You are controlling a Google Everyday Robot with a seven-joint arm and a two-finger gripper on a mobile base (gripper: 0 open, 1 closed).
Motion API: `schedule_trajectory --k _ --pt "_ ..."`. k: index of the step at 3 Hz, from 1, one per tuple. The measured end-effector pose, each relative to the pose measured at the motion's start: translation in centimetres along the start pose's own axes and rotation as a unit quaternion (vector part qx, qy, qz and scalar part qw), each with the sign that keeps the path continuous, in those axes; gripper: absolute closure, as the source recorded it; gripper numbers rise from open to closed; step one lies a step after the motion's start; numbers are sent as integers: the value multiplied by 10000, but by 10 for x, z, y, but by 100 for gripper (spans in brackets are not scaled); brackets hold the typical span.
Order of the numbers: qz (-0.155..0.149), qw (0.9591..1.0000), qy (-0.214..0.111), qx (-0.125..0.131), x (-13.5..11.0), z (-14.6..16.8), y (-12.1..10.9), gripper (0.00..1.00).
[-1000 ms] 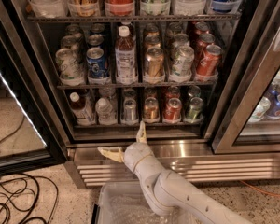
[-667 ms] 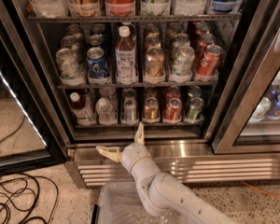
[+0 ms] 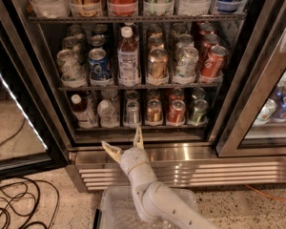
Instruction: Pick redbull can from bottom shelf of fridge
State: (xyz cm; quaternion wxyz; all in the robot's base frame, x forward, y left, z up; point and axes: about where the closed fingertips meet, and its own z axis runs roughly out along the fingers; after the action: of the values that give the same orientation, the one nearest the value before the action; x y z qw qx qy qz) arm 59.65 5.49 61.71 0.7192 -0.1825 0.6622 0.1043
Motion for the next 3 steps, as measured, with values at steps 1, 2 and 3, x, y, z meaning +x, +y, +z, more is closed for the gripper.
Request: schedule_trajectory --k 1,2,3 --pt "-65 9994 -121 323 1 2 -2 27" --pt "-98 9977 -196 648 3 6 -6 38" --pt "-181 9947 -263 974 4 12 -10 39"
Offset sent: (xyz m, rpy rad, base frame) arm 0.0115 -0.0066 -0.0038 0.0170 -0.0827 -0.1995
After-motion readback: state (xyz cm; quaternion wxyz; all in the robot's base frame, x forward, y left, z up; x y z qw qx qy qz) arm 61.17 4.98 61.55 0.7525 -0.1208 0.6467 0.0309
